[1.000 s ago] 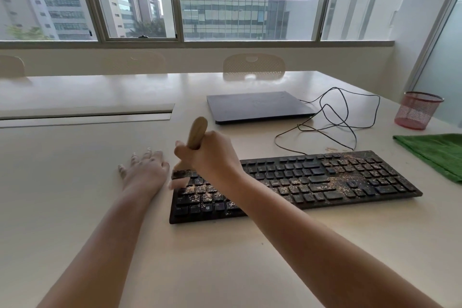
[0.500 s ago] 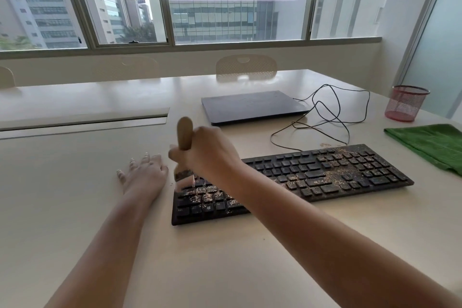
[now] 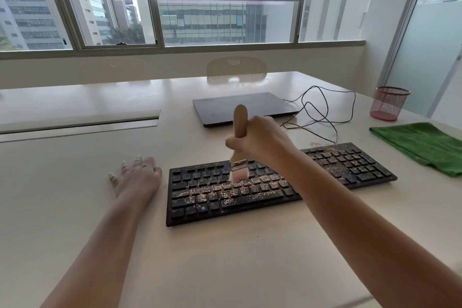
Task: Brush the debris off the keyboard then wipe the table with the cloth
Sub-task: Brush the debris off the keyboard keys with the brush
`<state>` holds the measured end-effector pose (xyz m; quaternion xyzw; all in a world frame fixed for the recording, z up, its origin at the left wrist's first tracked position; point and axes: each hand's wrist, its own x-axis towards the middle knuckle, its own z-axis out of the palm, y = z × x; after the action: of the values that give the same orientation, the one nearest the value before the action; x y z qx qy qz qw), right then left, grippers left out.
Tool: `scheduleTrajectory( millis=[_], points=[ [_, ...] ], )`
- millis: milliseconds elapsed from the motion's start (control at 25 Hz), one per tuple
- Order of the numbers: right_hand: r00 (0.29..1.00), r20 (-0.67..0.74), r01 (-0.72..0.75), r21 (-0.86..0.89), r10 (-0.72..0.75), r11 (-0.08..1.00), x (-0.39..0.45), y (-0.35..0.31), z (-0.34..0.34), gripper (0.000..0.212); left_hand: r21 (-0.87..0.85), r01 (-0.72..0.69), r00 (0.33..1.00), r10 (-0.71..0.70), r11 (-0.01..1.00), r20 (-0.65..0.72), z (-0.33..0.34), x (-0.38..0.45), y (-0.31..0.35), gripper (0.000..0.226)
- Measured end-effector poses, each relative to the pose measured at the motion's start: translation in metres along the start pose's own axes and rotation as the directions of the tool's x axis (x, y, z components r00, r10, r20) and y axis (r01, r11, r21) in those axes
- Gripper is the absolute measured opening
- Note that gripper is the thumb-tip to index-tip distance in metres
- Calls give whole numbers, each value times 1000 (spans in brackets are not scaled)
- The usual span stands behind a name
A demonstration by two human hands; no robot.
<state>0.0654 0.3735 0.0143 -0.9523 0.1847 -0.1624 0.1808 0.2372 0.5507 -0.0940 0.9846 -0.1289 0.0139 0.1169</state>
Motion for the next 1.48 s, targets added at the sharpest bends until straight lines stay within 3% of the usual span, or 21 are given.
scheduleTrajectory(
  millis=[120,320,400,600,880,1000,1120,1240,1320,1400,1480],
  points=[
    [1000,-5,21,-9,-21,1000,-5,9,5,28,7,-7,1000,7,1000,13,-1,0,-2,45],
    [970,-139,-228,-239,199,944,-13,59,-33,27,1,-9,1000,9,1000,-4,-1,0,-1,47],
    [957,-183,-269,-269,225,925,-13,65,-46,26,8,-11,1000,11,1000,-2,-1,-1,0,47],
    [984,-107,-136,56,141,989,-10,53,-28,27,-6,-9,1000,9,1000,-1,-3,0,-2,48],
    [910,-247,-384,-205,332,900,-13,96,-48,22,-6,-6,1000,6,1000,3,-2,0,-2,49],
    [942,-217,-281,-86,257,956,-18,71,-42,28,-6,-16,1000,16,1000,8,-2,0,-2,50],
    [989,-137,-51,-4,50,999,-21,25,-15,36,-21,-22,1000,22,1000,-4,-4,0,-3,49],
    [992,-15,127,69,-126,989,-17,-1,9,37,-25,-32,999,32,999,-16,-5,2,-6,49],
    [998,16,64,11,-65,998,-10,10,5,32,-25,-33,999,33,999,-7,-4,3,-6,49],
    [996,17,-90,-110,92,990,-9,36,-14,25,-15,-35,999,35,999,1,-3,2,-4,50],
    [975,-53,-222,-257,215,941,-13,54,-35,23,-14,-33,999,33,999,6,-3,3,-3,50]
  ],
)
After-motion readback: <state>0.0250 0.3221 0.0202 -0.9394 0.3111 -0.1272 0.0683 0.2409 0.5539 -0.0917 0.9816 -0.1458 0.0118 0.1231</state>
